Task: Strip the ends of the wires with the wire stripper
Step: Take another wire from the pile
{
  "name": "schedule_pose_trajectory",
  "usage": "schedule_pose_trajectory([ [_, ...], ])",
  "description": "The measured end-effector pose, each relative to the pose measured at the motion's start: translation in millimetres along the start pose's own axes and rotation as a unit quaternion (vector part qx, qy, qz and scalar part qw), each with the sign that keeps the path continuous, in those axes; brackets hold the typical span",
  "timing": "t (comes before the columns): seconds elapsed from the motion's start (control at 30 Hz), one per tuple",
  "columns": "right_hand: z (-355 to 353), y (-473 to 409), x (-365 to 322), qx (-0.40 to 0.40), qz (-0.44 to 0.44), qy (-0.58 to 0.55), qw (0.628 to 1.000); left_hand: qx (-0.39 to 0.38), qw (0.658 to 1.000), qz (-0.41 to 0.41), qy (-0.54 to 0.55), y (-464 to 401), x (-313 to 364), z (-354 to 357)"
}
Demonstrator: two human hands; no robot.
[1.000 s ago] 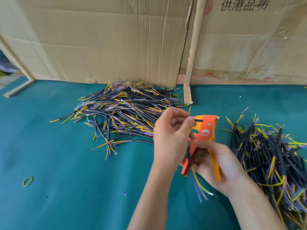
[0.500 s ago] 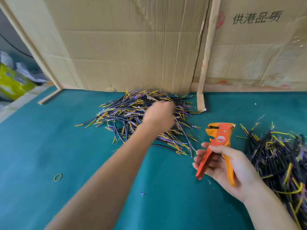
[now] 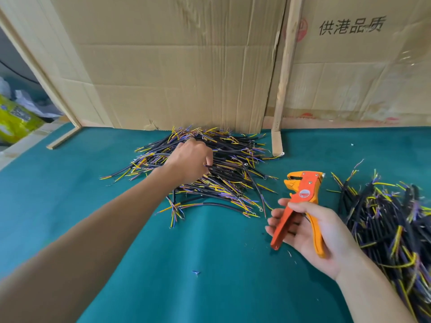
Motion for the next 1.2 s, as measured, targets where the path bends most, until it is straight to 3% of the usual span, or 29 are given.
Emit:
schedule_pose_trajectory([
  [0.17, 1.2, 1.1, -0.5, -0.001, 0.004, -0.001, 1.0, -0.035, 0.999, -0.013, 0.039, -15.0, -9.8, -19.8],
  [0.23, 2.3, 1.5, -0.8, -0.002, 0.005, -0.002, 1.0, -0.013, 0.997, -0.03, 0.072, -21.0, -12.7, -33.3],
  [0.3, 2.6, 1.6, -1.3, -0.001, 0.004, -0.002, 1.0, 0.029, 0.982, -0.074, 0.171, -25.0, -16.8, -54.3],
  [0.37, 2.4, 1.7, -1.6, -0.001, 0.003, -0.001, 1.0, 0.078, 0.938, -0.115, 0.319, -24.6, -17.3, -76.0],
  [0.47, 3.4, 2.0, -1.1, -0.004, 0.007, 0.002, 1.0, 0.151, 0.835, -0.167, 0.502, -17.5, -8.5, -98.2],
  [0.57, 4.0, 2.3, -1.0, -0.004, 0.009, 0.001, 1.0, 0.155, 0.732, -0.194, 0.635, -10.4, 15.4, -102.2],
  [0.7, 2.5, 2.5, -0.8, -0.004, 0.009, 0.001, 1.0, 0.131, 0.622, -0.21, 0.743, -0.4, 52.0, -88.6],
  [1.0, 4.4, 1.5, -0.7, -0.002, 0.017, 0.003, 1.0, 0.092, 0.63, -0.235, 0.734, 16.1, 96.6, -41.8],
  [1.2, 4.3, 1.9, 0.6, 0.006, 0.017, 0.008, 1.0, 0.163, 0.64, -0.268, 0.701, 41.8, 106.9, -0.8],
])
Point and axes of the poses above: each hand's wrist, its own y-axis away from the middle knuckle, its own z-axis out of the palm, x = y × z, the point moved 4 cm from there along -y, towards the middle knuckle, and after that the axes turned 13 degrees about x, right-handed, at the moved point
